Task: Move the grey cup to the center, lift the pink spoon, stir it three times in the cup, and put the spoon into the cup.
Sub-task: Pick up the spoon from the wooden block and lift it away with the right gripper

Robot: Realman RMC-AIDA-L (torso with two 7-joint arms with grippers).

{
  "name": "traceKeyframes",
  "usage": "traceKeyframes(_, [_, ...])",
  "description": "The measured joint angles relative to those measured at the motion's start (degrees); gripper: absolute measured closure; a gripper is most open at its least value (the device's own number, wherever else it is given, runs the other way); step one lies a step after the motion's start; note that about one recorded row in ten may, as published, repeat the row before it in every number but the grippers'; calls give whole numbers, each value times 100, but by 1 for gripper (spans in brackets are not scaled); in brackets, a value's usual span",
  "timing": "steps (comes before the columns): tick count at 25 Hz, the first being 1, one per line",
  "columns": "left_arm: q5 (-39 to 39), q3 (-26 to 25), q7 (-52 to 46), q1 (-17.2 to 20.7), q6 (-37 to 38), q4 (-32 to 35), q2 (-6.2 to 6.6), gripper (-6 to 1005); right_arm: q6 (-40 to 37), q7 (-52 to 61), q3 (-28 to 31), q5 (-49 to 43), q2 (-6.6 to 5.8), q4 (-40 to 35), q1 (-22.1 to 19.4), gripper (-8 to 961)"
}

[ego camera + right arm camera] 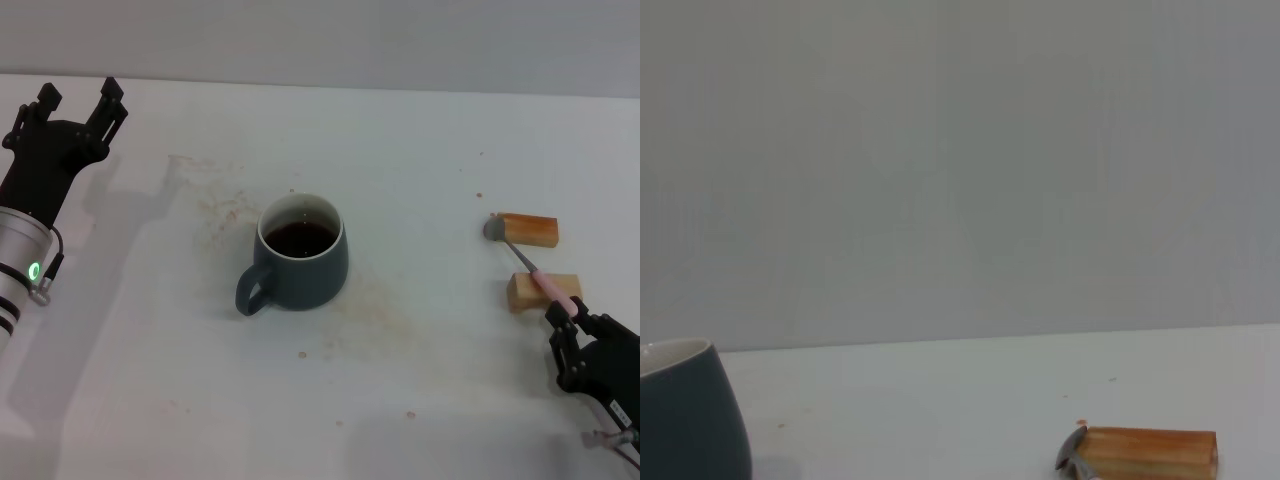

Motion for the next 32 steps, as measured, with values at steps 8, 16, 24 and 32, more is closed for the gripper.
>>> traceKeyframes(8, [-25,0,0,-15,-63,0,0,172,-17,0,9,2,0,0,19,809])
traceKeyframes(16, [-31,0,0,-35,-129,0,0,172,-42,0,41,2,0,1,36,813])
traceKeyframes(24, [-30,0,0,-35,-166,0,0,172,-41,0,70,2,0,1,36,817])
traceKeyframes(32, [-29,0,0,-31,-172,0,0,172,-46,0,77,1,0,10,39,843])
